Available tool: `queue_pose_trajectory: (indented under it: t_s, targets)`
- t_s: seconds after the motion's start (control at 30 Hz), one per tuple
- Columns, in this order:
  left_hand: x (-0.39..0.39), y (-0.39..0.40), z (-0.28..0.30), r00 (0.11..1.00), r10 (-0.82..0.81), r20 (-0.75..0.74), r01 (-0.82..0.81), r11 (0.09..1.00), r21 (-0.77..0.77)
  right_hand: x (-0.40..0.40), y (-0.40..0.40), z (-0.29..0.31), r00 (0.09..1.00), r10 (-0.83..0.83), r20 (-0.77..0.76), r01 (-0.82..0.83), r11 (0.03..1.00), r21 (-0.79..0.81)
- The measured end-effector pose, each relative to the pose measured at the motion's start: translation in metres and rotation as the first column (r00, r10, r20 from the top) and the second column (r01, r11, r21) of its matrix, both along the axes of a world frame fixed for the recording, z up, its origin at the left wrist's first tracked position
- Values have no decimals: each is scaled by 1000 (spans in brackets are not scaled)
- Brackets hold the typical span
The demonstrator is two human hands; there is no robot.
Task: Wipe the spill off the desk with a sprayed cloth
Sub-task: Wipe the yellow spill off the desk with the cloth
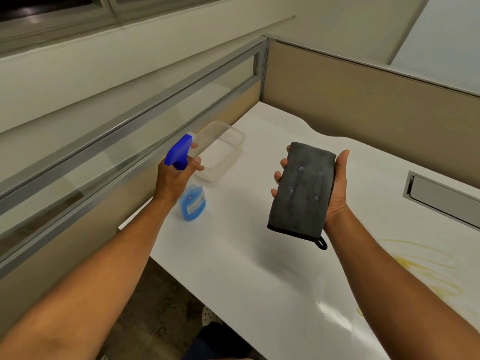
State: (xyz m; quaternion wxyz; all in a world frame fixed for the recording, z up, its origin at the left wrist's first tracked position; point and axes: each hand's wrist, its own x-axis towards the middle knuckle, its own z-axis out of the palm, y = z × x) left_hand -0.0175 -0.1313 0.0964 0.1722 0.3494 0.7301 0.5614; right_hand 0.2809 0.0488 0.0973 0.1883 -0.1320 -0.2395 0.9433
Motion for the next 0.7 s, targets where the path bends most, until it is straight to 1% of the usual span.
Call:
queue_pose_trajectory:
  t_s: [0.07,0.13,0.17,0.23,0.27,0.3,0.33,0.4,0.43,0.47,0.53,0.6,0.7]
  targets:
    - [-4,-6,-3,1000,-15,23,16,999,-45,12,-3,-3,1000,-19,-13,19,1000,-4]
    - [-2,-19,-11,1000,-3,23,4,1000,-24,27,-7,-5,999,-36,-26,36,999,-18]
    - [4,-29,-19,998,58,19,-58,998,14,37,-10,-5,998,-49,-32,49,999,-23]
    - [31,-54,-39,962,272,7,-272,961,59,59,-15,-5,995,-93,-37,92,995,-29]
    - [51,-66,-50,940,342,-8,-341,938,63,73,-18,-5,992,-122,-35,120,992,-36]
    - [73,-76,-63,937,347,-34,-345,937,53,87,-21,-5,988,-151,-32,150,988,-46]
    - [96,-82,-74,953,295,-68,-295,956,14,101,-25,-6,983,-183,-25,181,982,-55]
    - [136,-86,-93,989,75,-124,-92,987,-135,130,-35,-8,969,-247,-9,246,966,-77]
    - [152,-81,-102,983,-67,-169,31,978,-207,144,-40,-11,961,-277,-4,276,957,-94]
    - [164,-72,-107,953,-209,-218,148,953,-264,157,-46,-13,952,-305,1,303,946,-116]
    - [181,-42,-110,845,-434,-312,335,885,-324,181,-60,-20,932,-361,32,361,917,-168]
    - [191,-4,-110,706,-584,-402,466,809,-357,202,-74,-28,905,-416,96,426,879,-214]
    - [202,57,-113,497,-724,-479,552,689,-470,227,-98,-37,844,-503,186,537,796,-281]
